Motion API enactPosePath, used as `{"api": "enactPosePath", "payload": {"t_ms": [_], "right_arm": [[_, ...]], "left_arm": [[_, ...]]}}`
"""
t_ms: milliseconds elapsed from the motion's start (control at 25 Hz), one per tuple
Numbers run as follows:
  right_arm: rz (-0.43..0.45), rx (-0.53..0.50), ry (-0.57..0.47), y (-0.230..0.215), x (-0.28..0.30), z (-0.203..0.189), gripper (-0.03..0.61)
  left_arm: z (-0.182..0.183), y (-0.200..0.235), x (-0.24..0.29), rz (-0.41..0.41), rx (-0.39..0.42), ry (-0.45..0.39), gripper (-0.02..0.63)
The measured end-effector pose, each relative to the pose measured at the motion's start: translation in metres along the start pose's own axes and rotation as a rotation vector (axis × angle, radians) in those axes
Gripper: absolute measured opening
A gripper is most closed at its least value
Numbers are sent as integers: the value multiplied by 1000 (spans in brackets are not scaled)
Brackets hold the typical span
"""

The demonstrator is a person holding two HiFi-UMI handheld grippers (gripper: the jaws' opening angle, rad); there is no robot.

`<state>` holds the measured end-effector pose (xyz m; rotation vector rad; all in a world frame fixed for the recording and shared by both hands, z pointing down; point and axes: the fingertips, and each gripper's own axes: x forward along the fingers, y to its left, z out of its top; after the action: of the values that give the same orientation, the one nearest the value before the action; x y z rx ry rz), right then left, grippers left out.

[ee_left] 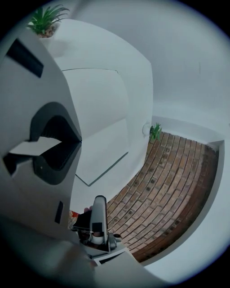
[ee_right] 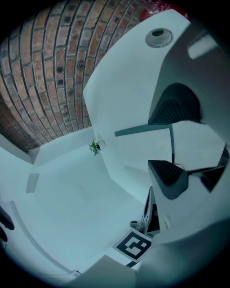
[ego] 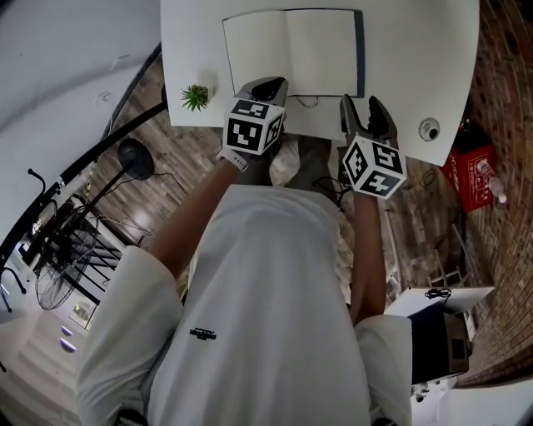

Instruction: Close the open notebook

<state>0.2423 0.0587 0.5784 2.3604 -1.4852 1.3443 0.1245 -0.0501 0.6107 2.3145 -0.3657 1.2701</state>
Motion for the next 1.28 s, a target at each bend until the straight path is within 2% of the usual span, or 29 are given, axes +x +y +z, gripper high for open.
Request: {"api": "enactPosePath", "payload": {"t_ms": [200,400,640,960,1080,1280], "right_arm": [[-4,8,14,-3,4,-4,243],[-10,19,25,-5,13,-8,243],[-11,52,59,-15,24,-17,256],[-5,110,117,-21,39,-35,295],[-6,134,111,-22,41,-38,298],[13,159,94,-20,41,-36,298]], "left_arm": [[-12,9,13,25,1,49,3],[-23,20,24,6,-58,88,3],[-24,15,25,15,-7,116,3],[-24,16,25,33,-13,101,3],[-24,15,25,25,-15,102,3],[-24,16,25,17,27,114,3]]}}
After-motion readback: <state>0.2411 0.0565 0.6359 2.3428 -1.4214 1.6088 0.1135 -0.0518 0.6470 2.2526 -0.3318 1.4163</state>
